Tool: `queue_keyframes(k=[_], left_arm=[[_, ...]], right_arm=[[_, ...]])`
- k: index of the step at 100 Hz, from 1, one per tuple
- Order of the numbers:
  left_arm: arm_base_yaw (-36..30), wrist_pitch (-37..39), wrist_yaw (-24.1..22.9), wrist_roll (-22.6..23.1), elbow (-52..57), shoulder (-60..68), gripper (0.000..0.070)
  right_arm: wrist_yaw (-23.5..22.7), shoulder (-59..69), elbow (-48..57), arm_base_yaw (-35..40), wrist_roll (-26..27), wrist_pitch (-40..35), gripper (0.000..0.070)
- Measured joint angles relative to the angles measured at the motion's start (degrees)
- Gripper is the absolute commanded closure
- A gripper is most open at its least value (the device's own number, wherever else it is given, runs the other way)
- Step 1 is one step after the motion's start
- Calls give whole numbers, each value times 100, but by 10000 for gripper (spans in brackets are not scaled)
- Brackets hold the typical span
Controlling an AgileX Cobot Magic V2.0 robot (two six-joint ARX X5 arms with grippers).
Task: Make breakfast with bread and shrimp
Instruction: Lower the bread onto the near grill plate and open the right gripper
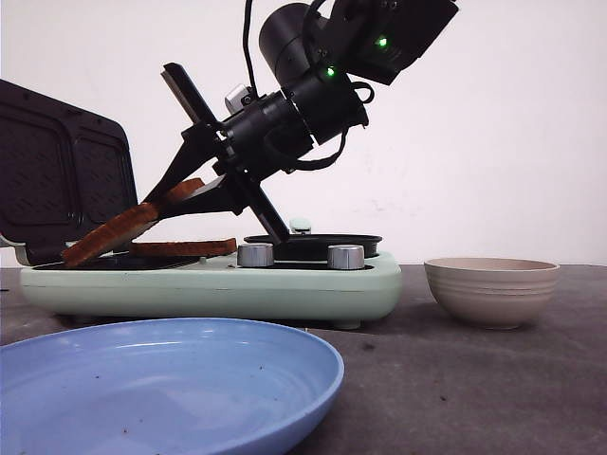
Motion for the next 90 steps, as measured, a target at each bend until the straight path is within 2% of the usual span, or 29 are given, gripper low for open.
queue_keyframes(k=[7, 10, 20, 35, 63, 90], left_arm=[[0, 0, 0, 0, 0, 0, 228], [0, 0, 0, 2, 0, 0, 228], [0, 0, 0, 2, 0, 0, 228], [0, 0, 0, 2, 0, 0, 228], [0, 0, 0, 2, 0, 0, 228], [0, 0, 0, 2, 0, 0, 228]], right_arm=[[7, 2, 0, 2, 0, 35, 521], [24, 2, 0, 2, 0, 59, 472], [94, 2, 0, 11, 0, 103, 441], [155, 2, 0, 42, 0, 103, 331], [376, 7, 120, 55, -118, -48, 234], [817, 7, 728, 186, -581, -776, 230]])
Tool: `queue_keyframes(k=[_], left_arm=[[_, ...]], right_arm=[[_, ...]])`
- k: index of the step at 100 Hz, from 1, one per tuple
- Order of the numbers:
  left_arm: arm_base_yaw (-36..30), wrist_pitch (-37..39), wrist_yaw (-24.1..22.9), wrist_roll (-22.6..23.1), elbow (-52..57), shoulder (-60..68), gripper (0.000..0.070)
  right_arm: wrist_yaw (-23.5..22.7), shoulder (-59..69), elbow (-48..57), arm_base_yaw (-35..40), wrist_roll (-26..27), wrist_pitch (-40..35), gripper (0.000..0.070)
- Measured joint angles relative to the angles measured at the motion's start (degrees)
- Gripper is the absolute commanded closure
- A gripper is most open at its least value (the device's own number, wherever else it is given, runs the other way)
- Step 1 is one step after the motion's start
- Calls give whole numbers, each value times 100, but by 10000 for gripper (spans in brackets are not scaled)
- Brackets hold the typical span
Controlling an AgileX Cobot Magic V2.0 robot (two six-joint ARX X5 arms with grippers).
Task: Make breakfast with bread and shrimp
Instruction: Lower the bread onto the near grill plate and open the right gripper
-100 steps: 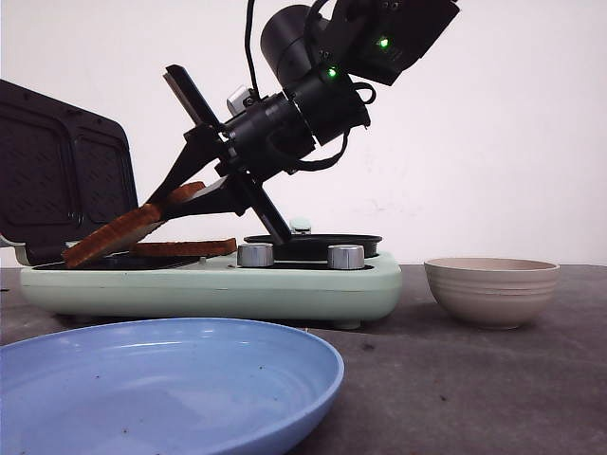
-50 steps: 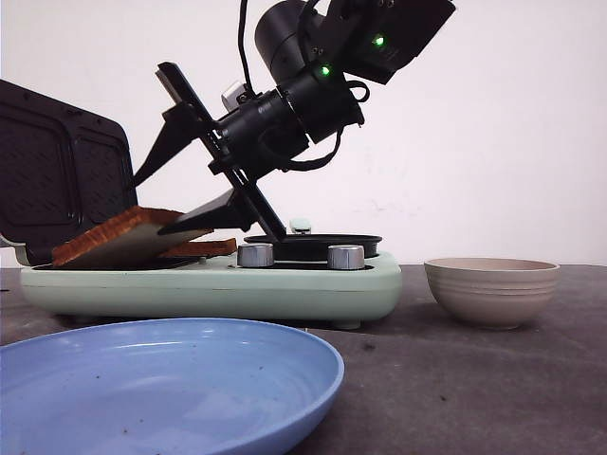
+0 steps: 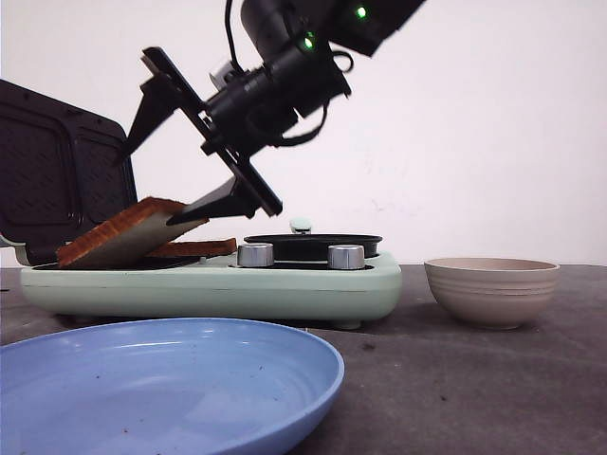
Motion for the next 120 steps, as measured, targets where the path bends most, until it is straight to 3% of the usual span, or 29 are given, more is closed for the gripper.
queue_keyframes(k=[30, 87, 120], left_arm=[[0, 0, 0, 0, 0, 0, 228], [0, 0, 0, -2, 0, 0, 228], [0, 0, 0, -2, 0, 0, 228]], right_arm=[[87, 0, 101, 0, -295, -542, 230], [256, 0, 101, 63, -450, -920, 230], [133, 0, 101, 0, -732, -931, 230]])
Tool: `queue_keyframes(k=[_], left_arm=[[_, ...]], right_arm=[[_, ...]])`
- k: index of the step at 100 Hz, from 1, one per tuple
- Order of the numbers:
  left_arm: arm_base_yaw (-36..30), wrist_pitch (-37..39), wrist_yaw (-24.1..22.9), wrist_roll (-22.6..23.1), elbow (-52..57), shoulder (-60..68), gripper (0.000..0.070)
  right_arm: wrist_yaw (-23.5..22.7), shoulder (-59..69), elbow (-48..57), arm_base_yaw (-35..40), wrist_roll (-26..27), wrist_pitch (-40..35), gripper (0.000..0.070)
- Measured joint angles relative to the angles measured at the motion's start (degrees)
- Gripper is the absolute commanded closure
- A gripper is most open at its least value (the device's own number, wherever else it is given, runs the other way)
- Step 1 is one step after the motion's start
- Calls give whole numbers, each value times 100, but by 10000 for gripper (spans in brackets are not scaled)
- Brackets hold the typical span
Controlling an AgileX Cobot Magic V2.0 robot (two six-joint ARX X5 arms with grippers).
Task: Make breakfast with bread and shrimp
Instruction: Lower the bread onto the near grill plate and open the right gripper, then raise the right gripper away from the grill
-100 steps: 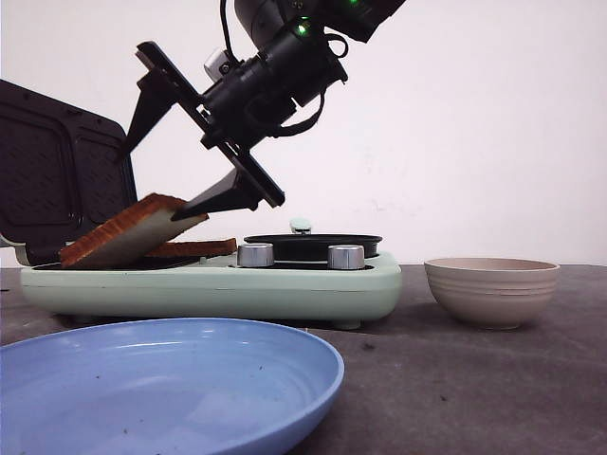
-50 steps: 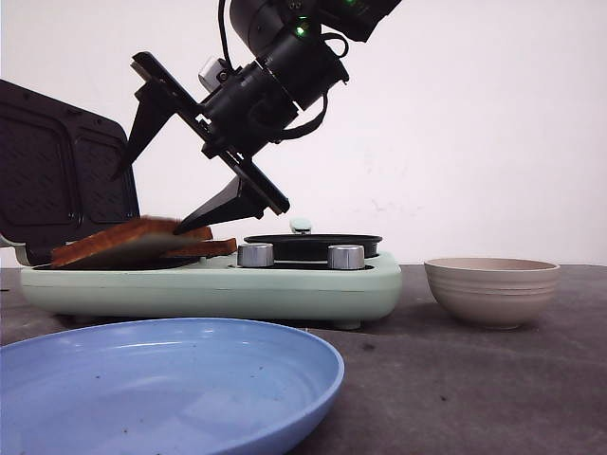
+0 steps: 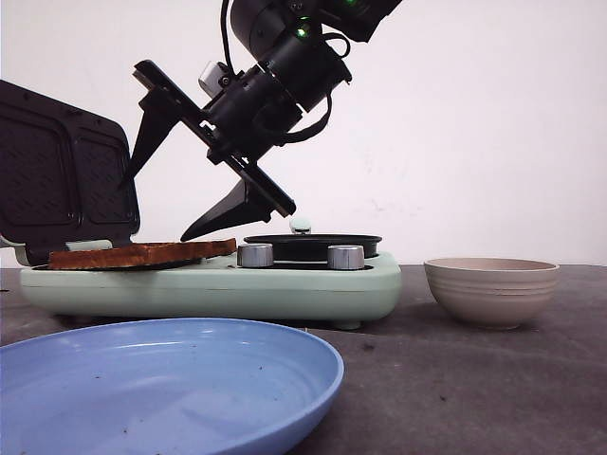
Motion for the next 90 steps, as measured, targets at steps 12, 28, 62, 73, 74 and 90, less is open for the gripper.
queue_keyframes(k=[12, 28, 62, 73, 74, 90], left_arm=[[0, 0, 0, 0, 0, 0, 228], [0, 0, 0, 2, 0, 0, 228], [0, 0, -85, 31, 0, 0, 228], [0, 0, -87, 48, 0, 0, 228], [0, 0, -87, 48, 0, 0, 228], [0, 0, -87, 50, 0, 0, 228]], right_arm=[[162, -98, 0, -63, -225, -186, 231], [741, -649, 0, -203, -688, -448, 231], [2243, -1836, 4, -422, -2122, -1648, 233], [2374, -2120, 2, -472, -2415, -1773, 251], [2374, -2149, 2, -481, -2435, -1777, 255], [2605, -2688, -251, -531, -2651, -1700, 304]])
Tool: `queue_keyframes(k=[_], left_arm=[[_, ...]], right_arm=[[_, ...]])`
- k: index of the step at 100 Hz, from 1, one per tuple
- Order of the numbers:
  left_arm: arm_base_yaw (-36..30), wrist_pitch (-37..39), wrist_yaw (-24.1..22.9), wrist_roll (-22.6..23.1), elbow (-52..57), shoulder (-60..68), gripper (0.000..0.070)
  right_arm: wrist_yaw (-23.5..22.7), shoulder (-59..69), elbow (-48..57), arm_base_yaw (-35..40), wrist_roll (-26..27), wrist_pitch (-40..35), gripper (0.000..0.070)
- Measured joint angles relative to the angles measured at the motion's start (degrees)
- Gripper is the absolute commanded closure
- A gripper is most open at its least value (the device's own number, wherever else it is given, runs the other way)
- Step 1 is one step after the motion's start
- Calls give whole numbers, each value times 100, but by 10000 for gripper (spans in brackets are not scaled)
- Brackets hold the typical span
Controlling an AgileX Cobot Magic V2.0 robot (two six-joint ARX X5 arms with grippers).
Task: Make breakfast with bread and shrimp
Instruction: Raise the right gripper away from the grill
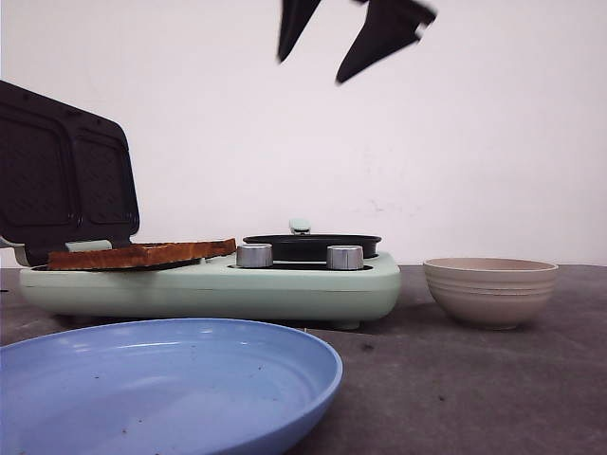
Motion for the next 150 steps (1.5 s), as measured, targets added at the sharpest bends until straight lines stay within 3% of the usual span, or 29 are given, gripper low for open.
queue_keyframes(k=[18, 37, 95, 125, 140, 150], left_arm=[[0, 0, -15, 28, 0, 0, 228], [0, 0, -17, 39, 0, 0, 228], [0, -184, -17, 39, 0, 0, 228], [0, -428, -17, 26, 0, 0, 229], [0, -289, -31, -350, 0, 0, 256], [0, -197, -319, -824, 0, 0, 284]], right_arm=[[46, -627, -874, -101, -114, 485, 434], [46, -1569, -2116, -162, -153, 1073, 698], [50, -4011, -4767, -289, 13, 1499, 700], [50, -4673, -5296, -289, 197, 962, 700], [50, -4671, -5302, -289, 210, 793, 700], [50, -4671, -5302, -289, 210, 798, 700]])
